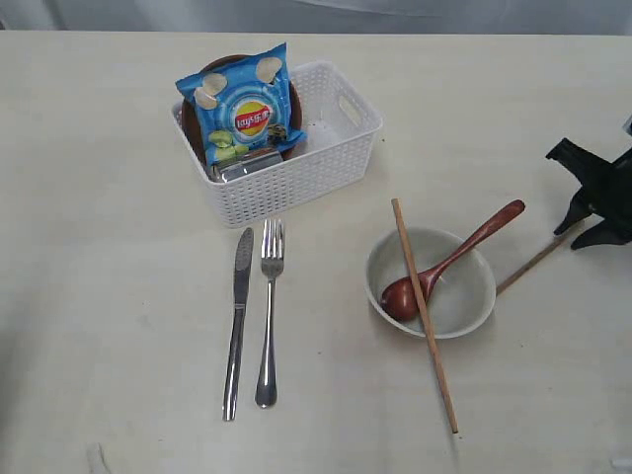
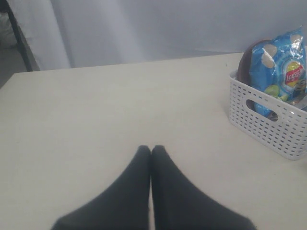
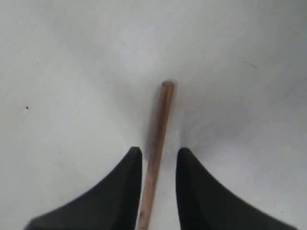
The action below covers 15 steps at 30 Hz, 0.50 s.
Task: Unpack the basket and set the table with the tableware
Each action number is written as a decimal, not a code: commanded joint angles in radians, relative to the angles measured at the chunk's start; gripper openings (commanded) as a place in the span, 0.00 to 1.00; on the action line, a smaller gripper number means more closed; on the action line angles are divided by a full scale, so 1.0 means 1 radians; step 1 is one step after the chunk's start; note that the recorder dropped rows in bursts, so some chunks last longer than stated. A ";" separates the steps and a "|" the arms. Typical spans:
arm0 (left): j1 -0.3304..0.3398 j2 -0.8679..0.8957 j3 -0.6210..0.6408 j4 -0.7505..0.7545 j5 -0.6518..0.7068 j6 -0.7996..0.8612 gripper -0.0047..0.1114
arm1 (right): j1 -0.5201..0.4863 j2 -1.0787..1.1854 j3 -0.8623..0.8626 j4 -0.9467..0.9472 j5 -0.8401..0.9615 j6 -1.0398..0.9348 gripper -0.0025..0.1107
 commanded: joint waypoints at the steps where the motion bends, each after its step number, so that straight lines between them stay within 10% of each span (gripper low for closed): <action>1: 0.004 -0.005 0.003 0.000 -0.007 0.002 0.04 | -0.002 0.028 -0.005 -0.004 -0.053 -0.008 0.16; 15: 0.004 -0.005 0.003 0.000 -0.007 0.002 0.04 | -0.001 0.072 -0.005 -0.072 0.003 -0.111 0.02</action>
